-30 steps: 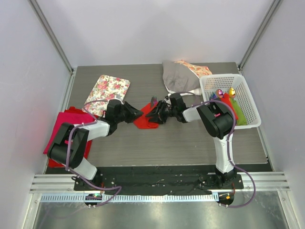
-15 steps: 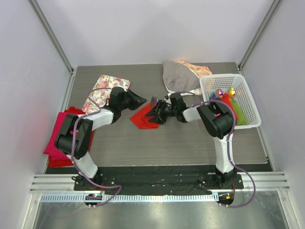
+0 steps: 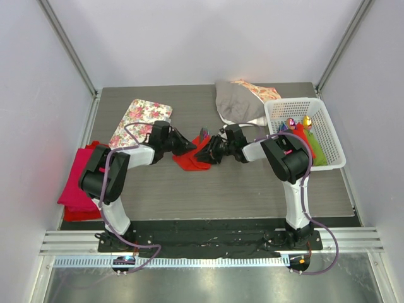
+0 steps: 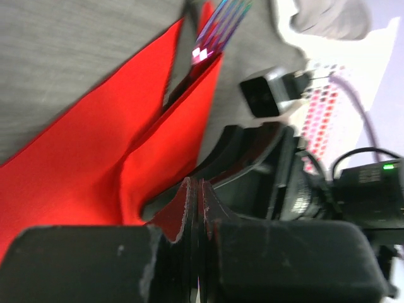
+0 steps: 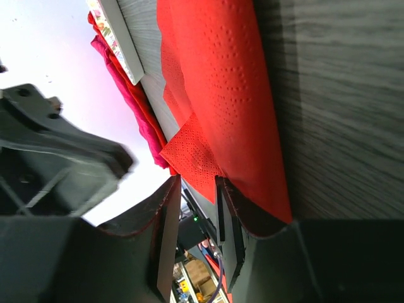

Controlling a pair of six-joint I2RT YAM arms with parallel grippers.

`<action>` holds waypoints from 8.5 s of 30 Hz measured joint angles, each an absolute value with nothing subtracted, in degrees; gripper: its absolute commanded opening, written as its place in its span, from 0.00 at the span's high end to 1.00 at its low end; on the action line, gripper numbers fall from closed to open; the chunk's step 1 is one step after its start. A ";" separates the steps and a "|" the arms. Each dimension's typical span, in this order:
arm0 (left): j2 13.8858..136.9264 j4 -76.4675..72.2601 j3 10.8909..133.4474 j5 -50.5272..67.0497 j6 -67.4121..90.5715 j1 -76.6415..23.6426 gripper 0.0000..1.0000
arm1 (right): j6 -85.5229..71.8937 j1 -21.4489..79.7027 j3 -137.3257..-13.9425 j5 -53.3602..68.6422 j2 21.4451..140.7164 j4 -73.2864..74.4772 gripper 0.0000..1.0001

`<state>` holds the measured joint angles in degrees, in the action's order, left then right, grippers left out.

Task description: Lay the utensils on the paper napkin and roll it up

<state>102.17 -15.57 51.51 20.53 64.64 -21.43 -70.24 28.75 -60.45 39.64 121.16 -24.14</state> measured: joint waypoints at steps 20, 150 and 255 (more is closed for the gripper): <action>104.95 -6.22 51.07 18.76 60.95 -21.74 1.00 | -60.14 28.71 -64.58 35.42 117.10 -10.81 0.94; 101.51 -15.99 44.42 19.57 60.75 -25.15 0.95 | -43.51 30.02 -78.06 27.73 123.07 3.62 0.93; 106.02 -7.01 51.64 21.08 58.46 -24.29 1.00 | -55.96 24.38 -78.50 41.25 128.99 -13.76 0.83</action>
<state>106.02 -7.01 51.64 21.08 58.46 -24.29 -55.96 24.38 -78.50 41.25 128.99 -13.76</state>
